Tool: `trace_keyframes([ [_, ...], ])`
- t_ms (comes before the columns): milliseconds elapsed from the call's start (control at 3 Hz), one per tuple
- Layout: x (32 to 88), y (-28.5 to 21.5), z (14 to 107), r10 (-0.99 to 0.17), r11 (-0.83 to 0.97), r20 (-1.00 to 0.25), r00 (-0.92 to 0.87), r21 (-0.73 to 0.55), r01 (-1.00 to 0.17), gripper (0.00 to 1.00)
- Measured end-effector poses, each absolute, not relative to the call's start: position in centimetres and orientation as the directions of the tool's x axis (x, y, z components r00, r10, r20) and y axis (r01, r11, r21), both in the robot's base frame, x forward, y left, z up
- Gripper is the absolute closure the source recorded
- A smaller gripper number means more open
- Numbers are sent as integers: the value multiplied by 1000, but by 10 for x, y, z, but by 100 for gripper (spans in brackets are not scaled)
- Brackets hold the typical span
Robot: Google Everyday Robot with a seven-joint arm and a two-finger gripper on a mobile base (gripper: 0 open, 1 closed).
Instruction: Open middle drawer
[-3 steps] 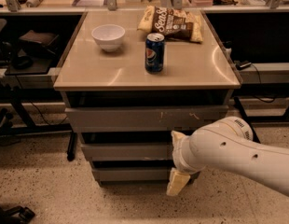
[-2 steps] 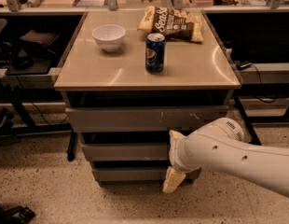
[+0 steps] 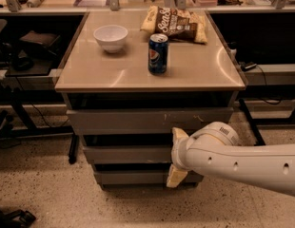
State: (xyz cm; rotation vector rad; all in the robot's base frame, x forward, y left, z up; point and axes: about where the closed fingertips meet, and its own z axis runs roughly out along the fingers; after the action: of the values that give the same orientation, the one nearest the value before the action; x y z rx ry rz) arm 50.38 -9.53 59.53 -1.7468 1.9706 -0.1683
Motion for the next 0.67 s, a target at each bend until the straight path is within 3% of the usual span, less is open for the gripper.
trace_keyframes([
  [667,526,-62,540,-921,199,-384,-62,-328,-924,0],
])
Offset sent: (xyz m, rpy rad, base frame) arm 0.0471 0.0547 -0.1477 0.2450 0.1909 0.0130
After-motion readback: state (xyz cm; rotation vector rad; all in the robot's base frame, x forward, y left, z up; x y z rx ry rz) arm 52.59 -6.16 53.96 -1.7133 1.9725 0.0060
